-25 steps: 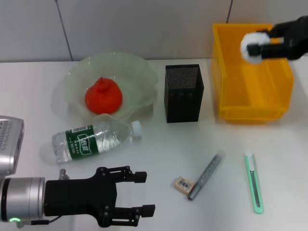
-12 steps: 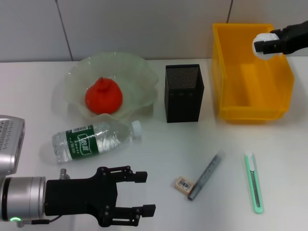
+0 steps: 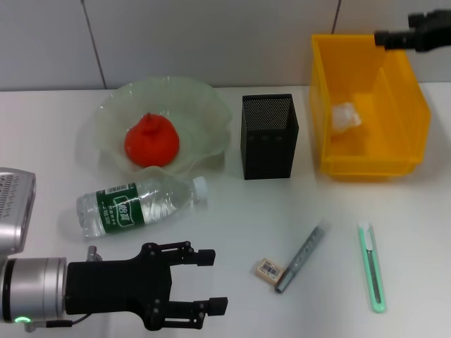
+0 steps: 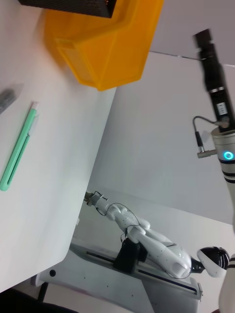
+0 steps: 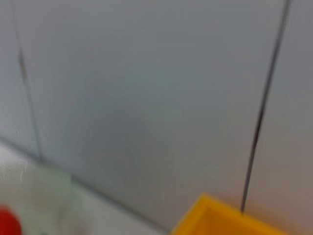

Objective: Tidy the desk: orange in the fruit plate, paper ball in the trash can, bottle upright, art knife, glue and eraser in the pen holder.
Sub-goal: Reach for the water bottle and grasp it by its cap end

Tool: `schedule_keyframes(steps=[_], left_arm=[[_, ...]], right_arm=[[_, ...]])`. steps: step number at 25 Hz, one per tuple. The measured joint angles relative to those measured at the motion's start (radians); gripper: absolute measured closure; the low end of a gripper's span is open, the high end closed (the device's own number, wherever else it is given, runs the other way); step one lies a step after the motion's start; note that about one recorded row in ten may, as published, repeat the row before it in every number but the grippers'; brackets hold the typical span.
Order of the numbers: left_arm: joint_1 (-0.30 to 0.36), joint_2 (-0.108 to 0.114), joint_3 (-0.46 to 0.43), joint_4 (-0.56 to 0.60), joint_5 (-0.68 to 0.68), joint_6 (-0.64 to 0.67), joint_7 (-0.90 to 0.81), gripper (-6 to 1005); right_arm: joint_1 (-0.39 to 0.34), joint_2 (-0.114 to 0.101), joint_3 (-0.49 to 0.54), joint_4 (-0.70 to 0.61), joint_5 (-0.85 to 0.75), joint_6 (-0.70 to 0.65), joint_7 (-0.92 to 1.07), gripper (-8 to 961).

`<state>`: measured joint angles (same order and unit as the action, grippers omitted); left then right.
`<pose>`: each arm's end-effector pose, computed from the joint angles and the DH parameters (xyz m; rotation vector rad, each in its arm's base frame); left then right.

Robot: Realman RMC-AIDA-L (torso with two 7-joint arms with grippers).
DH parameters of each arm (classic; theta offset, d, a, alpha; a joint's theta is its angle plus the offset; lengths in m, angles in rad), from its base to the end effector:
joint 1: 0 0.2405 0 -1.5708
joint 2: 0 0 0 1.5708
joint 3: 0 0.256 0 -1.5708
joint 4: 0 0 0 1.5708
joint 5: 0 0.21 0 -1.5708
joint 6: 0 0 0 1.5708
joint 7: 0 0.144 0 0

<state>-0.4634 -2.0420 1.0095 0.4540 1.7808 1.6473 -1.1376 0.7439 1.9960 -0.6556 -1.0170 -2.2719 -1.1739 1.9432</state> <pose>-0.2656 0.2734 -0.0401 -2.9520 -0.4712 -0.8487 0.2097 0.4522 0.1215 -2.2312 0.6871 0.3517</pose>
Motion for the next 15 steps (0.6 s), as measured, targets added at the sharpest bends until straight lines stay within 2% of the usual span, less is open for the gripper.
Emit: schedule_keyframes(steps=[2, 4, 6, 7, 8, 10, 12, 15], left_arm=[[-0.001, 0.000, -0.001, 0.000, 0.000, 0.000, 0.000, 215], [-0.005, -0.001, -0.002, 0.000, 0.000, 0.000, 0.000, 215], [-0.009, -0.002, -0.004, 0.000, 0.000, 0.000, -0.001, 215], [-0.009, -0.002, -0.004, 0.000, 0.000, 0.000, -0.001, 215], [-0.011, -0.002, -0.004, 0.000, 0.000, 0.000, -0.001, 215], [-0.016, -0.003, -0.004, 0.000, 0.000, -0.001, -0.001, 215], [-0.019, -0.004, -0.005, 0.000, 0.000, -0.007, -0.001, 215], [-0.020, -0.004, -0.005, 0.000, -0.001, -0.012, -0.002, 215]], right_arm=[[-0.032, -0.003, 0.003, 0.016, 0.160, -0.011, -0.058, 136], [-0.068, -0.015, -0.002, 0.048, 0.341, -0.073, -0.154, 136], [-0.097, -0.037, -0.006, 0.118, 0.527, -0.195, -0.264, 136], [-0.108, -0.058, -0.006, 0.205, 0.628, -0.330, -0.341, 136], [-0.108, -0.058, -0.006, 0.205, 0.628, -0.330, -0.341, 136], [-0.110, -0.075, -0.006, 0.289, 0.658, -0.441, -0.395, 136], [-0.113, -0.084, -0.008, 0.347, 0.632, -0.524, -0.447, 136], [-0.119, -0.078, -0.009, 0.410, 0.501, -0.587, -0.534, 136]])
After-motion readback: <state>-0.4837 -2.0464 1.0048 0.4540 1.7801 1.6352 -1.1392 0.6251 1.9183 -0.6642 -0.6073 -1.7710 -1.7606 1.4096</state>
